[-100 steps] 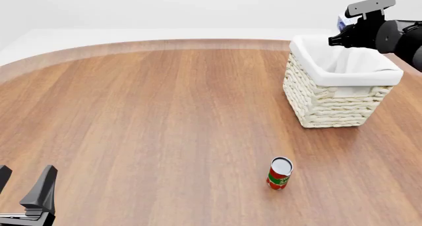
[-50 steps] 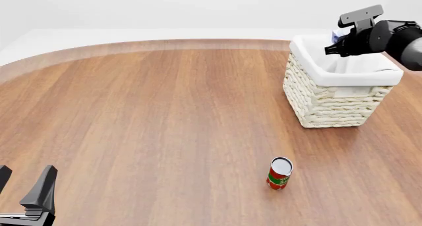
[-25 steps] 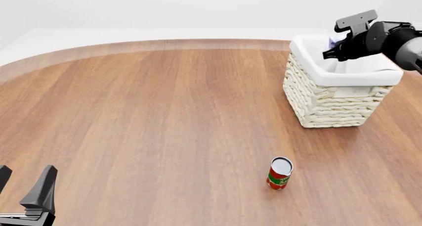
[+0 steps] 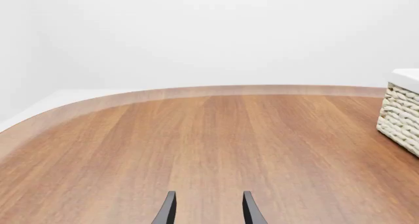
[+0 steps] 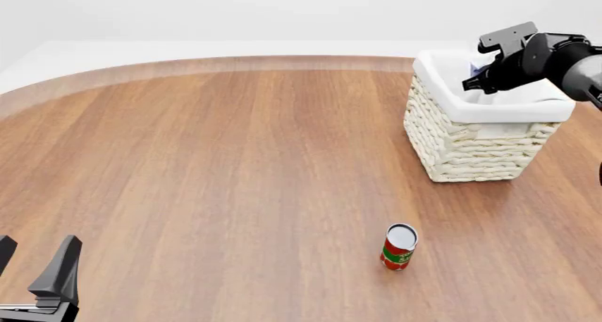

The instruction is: Pick up the alphabet soup and the cream cheese box, and put them in the basket.

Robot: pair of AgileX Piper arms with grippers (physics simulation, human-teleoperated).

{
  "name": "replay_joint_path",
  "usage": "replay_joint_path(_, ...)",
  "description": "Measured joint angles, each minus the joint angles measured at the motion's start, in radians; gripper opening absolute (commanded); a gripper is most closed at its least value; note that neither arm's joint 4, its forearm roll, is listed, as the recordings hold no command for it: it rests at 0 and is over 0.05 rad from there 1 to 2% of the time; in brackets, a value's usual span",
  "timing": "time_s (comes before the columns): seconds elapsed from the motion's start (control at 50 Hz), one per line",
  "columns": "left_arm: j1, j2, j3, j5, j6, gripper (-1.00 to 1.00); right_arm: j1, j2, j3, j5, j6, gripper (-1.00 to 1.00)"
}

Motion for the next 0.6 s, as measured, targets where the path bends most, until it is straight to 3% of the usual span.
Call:
replay_joint_path(0.02,0.000,0.000,0.000,0.000,0.000,1.00,-0.001,0.000,0.000,0.000,0.000,-1.00)
replay_joint_path(0.04,0.000,0.000,0.000,0.000,0.000,1.00,-0.003,0.000,0.000,0.001,0.001,1.00)
replay_joint_path(0.6,0.000,0.000,0.000,0.000,0.000,1.00,-0.002,-0.016,-0.004,-0.012,0.041,1.00)
